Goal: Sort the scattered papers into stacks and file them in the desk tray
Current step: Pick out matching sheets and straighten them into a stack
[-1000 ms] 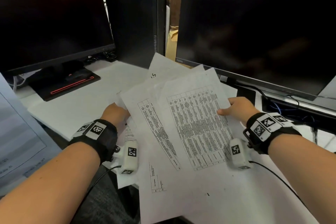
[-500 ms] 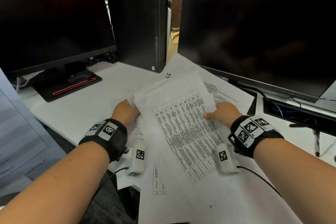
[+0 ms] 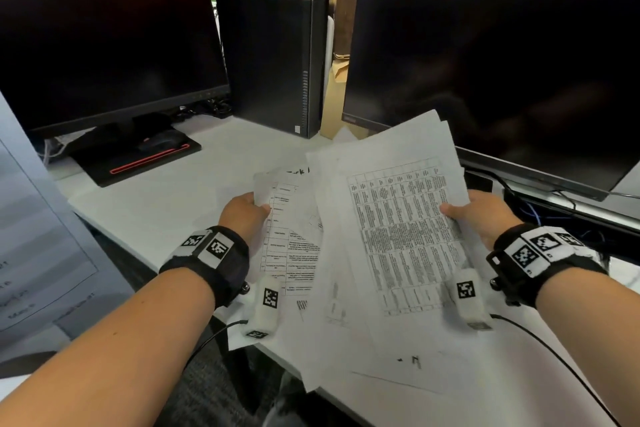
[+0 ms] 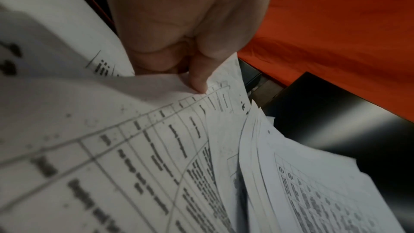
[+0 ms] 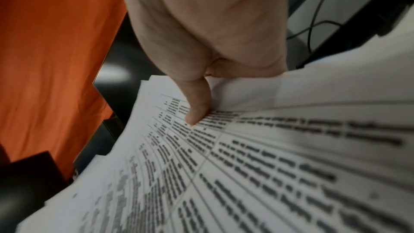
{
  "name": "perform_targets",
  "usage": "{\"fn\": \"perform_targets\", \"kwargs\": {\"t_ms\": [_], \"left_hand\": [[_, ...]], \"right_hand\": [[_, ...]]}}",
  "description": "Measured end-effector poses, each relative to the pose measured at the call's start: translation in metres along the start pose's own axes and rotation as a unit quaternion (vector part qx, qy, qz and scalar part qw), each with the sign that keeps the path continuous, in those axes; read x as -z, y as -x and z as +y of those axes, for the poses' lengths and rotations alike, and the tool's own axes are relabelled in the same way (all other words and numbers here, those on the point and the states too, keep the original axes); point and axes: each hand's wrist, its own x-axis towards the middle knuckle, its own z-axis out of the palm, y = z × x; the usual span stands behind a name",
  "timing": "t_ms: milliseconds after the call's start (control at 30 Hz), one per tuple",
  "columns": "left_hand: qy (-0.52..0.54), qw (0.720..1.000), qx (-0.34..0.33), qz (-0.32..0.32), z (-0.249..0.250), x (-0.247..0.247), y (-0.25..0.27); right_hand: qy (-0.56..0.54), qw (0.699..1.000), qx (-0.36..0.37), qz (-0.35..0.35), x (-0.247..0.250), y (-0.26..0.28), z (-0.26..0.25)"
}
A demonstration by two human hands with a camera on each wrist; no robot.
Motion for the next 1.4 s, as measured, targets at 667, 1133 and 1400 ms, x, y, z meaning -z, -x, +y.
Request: {"fn": "perform_targets", "kwargs": {"t_ms": [667, 1133, 1400], "left_hand": [[0.132, 0.986, -0.006, -0.102, 0.009, 0.017, -0.004], [0.044, 0.998, -0.050, -0.020, 0.005, 0.015, -0.009], [-0.076, 0.994, -0.076, -0.022, 0.011, 0.013, -0.013]], "right_hand": [[0.267, 0.954, 0.105, -0.086, 0.009, -0.033, -0.039], [0.256, 0.961, 0.108, -0.004, 0.017, -0.032, -0.035], [0.253, 0.950, 0.181, -0.038, 0.033, -0.010, -0.051]]}}
